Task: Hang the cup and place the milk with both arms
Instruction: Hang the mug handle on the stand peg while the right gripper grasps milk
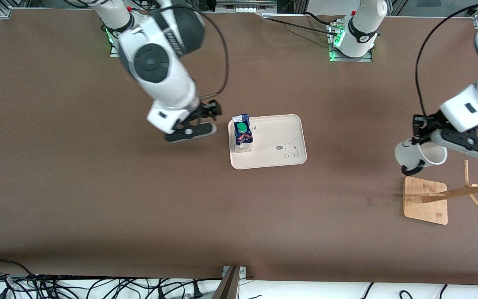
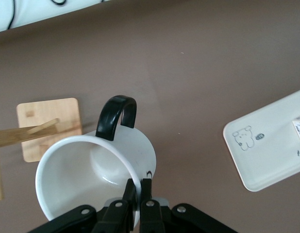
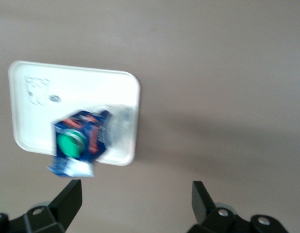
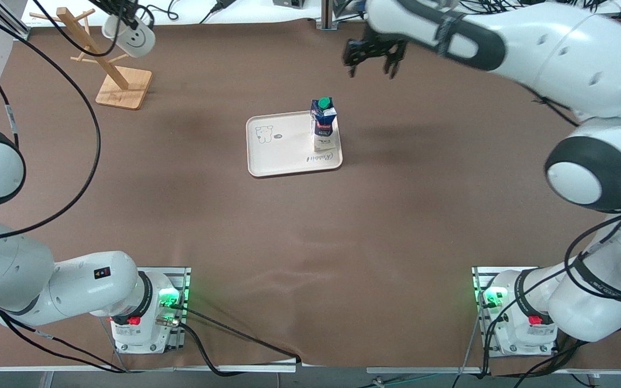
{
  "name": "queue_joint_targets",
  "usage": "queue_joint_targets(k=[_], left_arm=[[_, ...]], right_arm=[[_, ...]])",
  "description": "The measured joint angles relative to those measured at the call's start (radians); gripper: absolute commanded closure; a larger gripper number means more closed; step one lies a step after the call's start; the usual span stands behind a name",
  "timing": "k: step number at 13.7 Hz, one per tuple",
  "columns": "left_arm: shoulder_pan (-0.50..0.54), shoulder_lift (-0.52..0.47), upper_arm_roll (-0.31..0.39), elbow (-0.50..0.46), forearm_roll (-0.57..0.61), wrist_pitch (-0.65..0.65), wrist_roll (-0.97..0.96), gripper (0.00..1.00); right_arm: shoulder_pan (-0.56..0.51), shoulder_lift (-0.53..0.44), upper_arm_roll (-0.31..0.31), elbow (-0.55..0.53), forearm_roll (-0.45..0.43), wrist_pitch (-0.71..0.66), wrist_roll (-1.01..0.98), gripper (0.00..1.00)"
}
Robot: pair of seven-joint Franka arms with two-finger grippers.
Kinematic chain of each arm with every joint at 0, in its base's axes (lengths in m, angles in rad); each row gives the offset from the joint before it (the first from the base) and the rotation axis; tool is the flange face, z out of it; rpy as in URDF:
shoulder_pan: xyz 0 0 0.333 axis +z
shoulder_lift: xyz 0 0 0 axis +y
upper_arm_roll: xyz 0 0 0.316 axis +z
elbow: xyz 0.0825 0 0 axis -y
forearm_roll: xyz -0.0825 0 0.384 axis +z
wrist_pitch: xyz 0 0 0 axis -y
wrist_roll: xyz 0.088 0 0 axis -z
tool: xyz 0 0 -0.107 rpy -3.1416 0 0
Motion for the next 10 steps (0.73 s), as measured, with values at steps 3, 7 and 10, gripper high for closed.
queue_joint_targets(k=[3, 7, 10], left_arm=[[0.017, 0.044, 0.020, 0.036, 0.000, 0.000, -0.109, 1.00], [0.017, 0.068, 0.063, 0.061, 0.000, -0.019, -0.176, 1.00], [0.018, 0.094, 0.091, 0.109, 0.000, -0.088, -0.176, 1.00]], right_arm=[[0.079, 0.079, -0.002, 0.032, -0.003, 0.061, 0.051, 0.00], [0.101, 0.106, -0.005, 0.035, -0.025, 0.067, 0.082, 0.00], [0.106, 0.112, -0.005, 0.035, -0.025, 0.076, 0.083, 0.00]])
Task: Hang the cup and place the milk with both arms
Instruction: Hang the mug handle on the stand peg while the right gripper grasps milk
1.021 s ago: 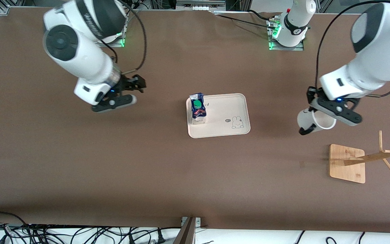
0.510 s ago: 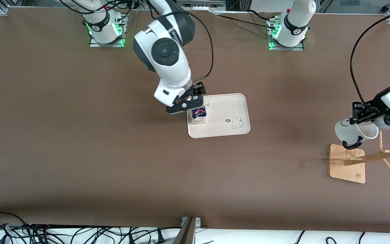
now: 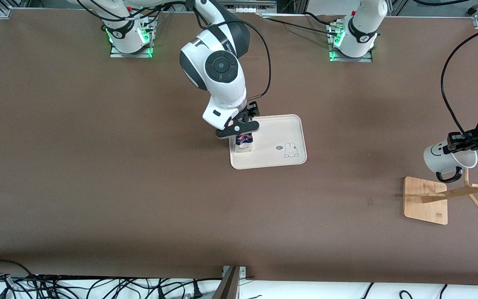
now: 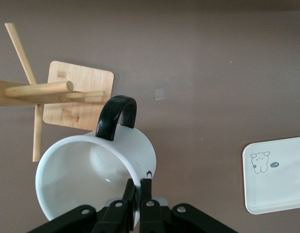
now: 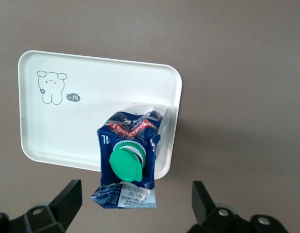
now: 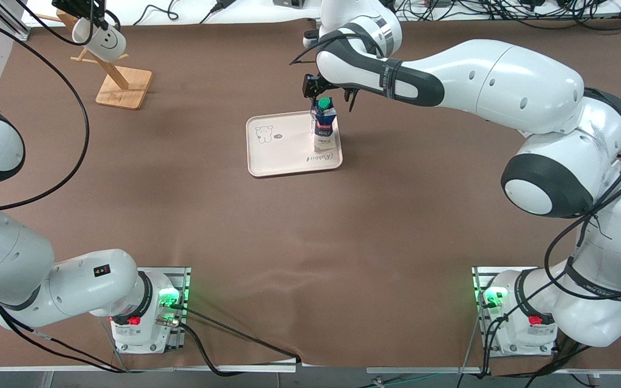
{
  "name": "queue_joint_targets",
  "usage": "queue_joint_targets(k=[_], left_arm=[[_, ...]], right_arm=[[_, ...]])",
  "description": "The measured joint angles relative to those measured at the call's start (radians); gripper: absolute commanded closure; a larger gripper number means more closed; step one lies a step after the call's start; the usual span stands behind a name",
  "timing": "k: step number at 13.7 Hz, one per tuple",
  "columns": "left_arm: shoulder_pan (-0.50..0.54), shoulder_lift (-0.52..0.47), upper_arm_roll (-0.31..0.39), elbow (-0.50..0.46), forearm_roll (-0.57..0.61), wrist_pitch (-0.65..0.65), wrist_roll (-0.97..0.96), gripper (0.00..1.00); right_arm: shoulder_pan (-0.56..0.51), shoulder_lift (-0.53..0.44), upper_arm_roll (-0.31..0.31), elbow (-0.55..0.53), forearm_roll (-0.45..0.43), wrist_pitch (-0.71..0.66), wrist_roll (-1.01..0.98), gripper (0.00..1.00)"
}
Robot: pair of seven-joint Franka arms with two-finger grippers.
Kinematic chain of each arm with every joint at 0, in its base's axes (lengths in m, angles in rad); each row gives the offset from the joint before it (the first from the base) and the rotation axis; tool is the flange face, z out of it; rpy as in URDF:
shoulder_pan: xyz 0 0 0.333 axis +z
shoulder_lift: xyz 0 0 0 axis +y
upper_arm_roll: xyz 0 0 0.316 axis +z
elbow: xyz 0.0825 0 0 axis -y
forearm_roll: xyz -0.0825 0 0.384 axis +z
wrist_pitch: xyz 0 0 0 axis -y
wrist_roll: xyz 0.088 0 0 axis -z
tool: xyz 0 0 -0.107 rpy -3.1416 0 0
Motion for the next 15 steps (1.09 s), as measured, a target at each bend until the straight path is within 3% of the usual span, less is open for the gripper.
queue_joint_targets(k=[7, 15], left_arm=[[-0.001, 0.075, 0.029, 0.094, 0.016, -0.042, -0.001, 1.00], [-0.018, 0.104, 0.029, 0.154, 0.018, -0.052, -0.002, 1.00]], right_arm=[[0.006, 0.029, 0.000, -0.009, -0.012, 0.028, 0.025, 0.01], [0.009, 0.054, 0.000, -0.009, -0.016, 0.051, 0.027, 0.34]])
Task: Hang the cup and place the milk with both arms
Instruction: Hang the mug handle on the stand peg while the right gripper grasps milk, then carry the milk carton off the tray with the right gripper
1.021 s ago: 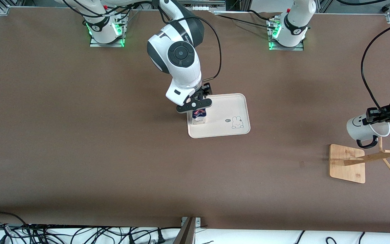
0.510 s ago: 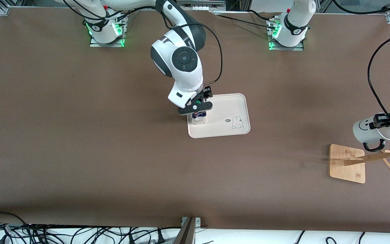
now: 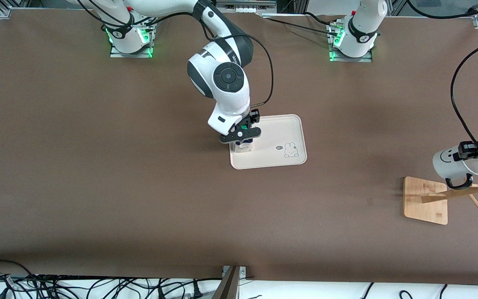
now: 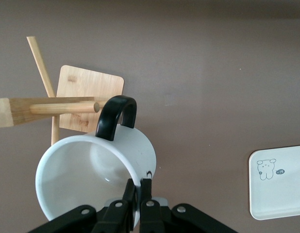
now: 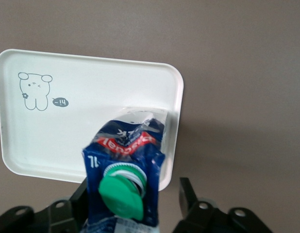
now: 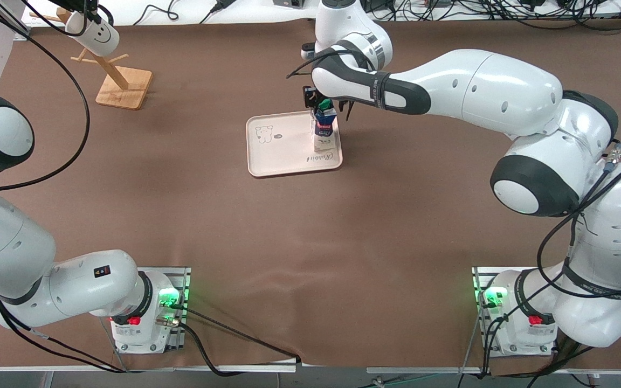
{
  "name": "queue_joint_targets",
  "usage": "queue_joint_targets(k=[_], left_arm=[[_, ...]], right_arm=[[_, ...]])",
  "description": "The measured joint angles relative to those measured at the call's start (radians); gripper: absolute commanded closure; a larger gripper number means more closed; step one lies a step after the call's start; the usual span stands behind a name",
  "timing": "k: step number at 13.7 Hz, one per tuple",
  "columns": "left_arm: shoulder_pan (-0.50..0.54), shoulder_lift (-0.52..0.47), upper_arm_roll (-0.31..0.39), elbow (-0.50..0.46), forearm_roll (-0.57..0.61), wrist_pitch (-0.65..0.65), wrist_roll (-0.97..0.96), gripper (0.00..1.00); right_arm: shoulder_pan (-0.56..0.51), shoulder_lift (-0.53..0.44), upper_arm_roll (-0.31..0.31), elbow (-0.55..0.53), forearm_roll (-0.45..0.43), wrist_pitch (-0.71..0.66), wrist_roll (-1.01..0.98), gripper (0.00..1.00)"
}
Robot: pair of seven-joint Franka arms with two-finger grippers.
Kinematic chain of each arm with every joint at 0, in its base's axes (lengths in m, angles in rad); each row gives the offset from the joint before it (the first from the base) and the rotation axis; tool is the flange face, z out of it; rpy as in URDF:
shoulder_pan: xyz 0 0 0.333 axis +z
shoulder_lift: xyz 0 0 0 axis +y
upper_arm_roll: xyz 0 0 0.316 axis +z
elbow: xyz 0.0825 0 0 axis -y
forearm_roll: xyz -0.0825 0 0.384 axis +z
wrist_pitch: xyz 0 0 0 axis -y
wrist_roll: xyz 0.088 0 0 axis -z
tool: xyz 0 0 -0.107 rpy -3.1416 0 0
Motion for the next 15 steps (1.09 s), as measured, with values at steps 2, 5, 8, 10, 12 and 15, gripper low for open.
queue_joint_targets(k=[2, 5, 8, 10, 12, 15], left_arm=[[0.000, 0.019, 0.002, 0.024, 0.000, 0.000, 0.000, 1.00], [0.006, 0.043, 0.007, 0.043, 0.000, 0.000, 0.000, 1.00], [0.012, 0.054, 0.015, 0.050, 0.000, 0.000, 0.000, 1.00], [0.022, 0.056, 0.016, 0.050, 0.000, -0.004, 0.000, 1.00], [0.034, 0.058, 0.016, 0.050, 0.000, -0.009, -0.001, 1.00], [0.050, 0.066, 0.017, 0.051, 0.000, -0.012, -0.001, 1.00]], right_arm=[[0.000, 0.000, 0.000, 0.000, 0.000, 0.001, 0.005, 0.44], [0.001, 0.000, 0.000, 0.000, 0.000, 0.001, 0.008, 0.57], [0.001, 0.000, -0.002, 0.002, 0.000, 0.002, 0.009, 0.58], [0.000, -0.004, -0.008, 0.005, 0.000, 0.001, 0.008, 0.58], [-0.003, -0.018, -0.017, 0.008, 0.000, -0.022, 0.008, 0.58], [-0.029, -0.060, -0.028, 0.021, 0.000, -0.098, 0.006, 0.58]])
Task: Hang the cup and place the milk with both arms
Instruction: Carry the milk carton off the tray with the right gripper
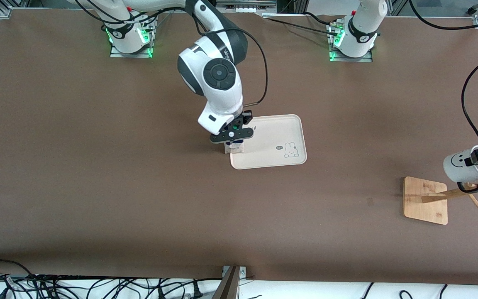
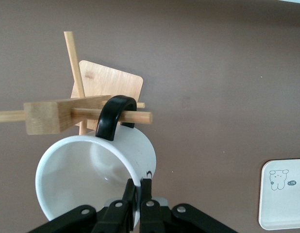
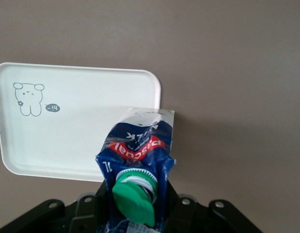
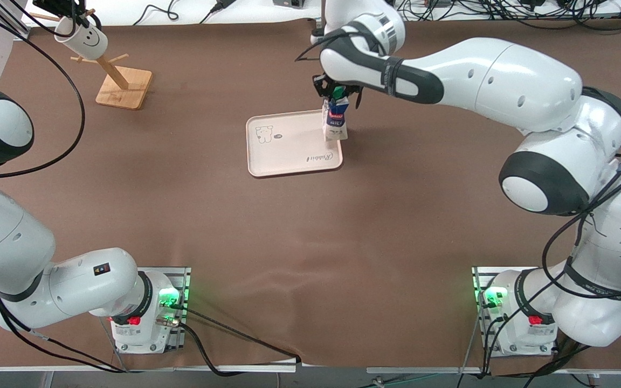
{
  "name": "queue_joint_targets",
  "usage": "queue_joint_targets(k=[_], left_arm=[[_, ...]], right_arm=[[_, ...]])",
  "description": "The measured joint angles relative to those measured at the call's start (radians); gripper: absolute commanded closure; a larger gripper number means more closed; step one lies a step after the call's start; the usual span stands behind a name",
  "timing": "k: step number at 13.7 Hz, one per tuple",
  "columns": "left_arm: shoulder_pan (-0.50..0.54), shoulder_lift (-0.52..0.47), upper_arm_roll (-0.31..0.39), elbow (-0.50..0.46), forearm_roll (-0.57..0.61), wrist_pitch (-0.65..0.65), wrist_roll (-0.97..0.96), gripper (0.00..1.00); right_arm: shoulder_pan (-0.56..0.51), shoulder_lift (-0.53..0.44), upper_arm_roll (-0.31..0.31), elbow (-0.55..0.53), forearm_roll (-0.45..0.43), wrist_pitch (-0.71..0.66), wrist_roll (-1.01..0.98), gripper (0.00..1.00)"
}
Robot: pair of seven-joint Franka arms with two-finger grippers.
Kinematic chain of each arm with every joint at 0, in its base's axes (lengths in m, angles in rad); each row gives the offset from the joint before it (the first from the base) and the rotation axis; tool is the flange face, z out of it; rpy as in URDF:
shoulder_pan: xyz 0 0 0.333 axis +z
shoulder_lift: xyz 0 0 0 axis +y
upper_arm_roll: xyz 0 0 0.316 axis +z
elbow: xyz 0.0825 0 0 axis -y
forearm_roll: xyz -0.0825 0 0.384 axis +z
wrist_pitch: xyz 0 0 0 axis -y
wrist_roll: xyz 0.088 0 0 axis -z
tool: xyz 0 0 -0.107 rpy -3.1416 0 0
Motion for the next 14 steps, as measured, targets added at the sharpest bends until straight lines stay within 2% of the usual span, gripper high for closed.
queue_joint_targets(k=[4, 7, 8, 9, 11, 14], left_arm=[[0.021, 0.015, 0.000, 0.005, -0.004, 0.000, -0.061, 1.00], [0.021, 0.021, -0.002, 0.011, -0.005, 0.000, -0.113, 1.00], [0.021, 0.022, -0.003, 0.013, -0.005, 0.000, -0.117, 0.14], [0.021, 0.022, -0.003, 0.013, -0.005, 0.000, -0.118, 0.00], [0.023, 0.029, -0.001, 0.013, -0.005, -0.001, -0.121, 0.00], [0.021, 0.034, -0.005, 0.013, -0.005, -0.001, -0.132, 0.00]], right_arm=[[-0.097, -0.075, -0.010, 0.002, 0.000, -0.091, -0.109, 0.58], [-0.167, -0.082, -0.080, -0.039, 0.000, -0.105, -0.281, 0.57], [-0.195, -0.083, -0.102, -0.058, 0.002, -0.105, -0.342, 0.57], [-0.228, -0.084, -0.117, -0.079, 0.004, -0.105, -0.388, 0.56], [-0.283, -0.087, -0.142, -0.121, 0.005, -0.102, -0.462, 0.56], [-0.308, -0.120, -0.220, -0.236, 0.006, -0.045, -0.578, 0.56]])
